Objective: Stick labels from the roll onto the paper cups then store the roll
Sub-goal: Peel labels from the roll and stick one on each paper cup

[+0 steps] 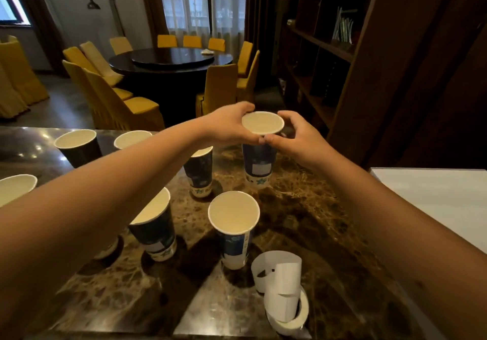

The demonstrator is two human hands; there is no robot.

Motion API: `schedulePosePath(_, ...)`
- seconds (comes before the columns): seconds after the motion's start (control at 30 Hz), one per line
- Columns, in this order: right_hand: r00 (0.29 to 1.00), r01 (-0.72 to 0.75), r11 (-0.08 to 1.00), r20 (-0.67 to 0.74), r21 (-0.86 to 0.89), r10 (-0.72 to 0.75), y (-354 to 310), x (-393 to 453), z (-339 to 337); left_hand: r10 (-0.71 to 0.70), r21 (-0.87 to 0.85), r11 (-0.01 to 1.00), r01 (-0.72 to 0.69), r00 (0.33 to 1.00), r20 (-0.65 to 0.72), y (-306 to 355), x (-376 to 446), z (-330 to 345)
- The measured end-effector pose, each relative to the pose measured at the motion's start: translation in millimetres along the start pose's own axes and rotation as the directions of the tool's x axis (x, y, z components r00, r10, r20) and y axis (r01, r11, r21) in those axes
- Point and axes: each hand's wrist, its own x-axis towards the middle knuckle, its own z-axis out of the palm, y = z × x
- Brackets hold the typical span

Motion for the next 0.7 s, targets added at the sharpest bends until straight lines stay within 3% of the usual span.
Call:
schedulePosePath(0.2,0.996,-0.046,0.979,0.068,-0.199,0.061,23.5,29.9,21.2,-0.084,0.27,0.962,0.051,0.99,0.114,-36.1,38.8,23.4)
schedulePosePath(0.37,0.99,-0.075,0.966,0.094,-0.249,0.101,35.9,37.9,40.8,-0.159,0.472,0.88,0.055,0.97,0.184,-56.6,51.8,30.5)
schedulePosePath(0.7,0.978,-0.122,0.964,0.137,-0.235,0.157,46.6,41.1,52.4,-0.208,0.603,0.798,0.028,0.951,0.231,-68.3,55.0,29.3)
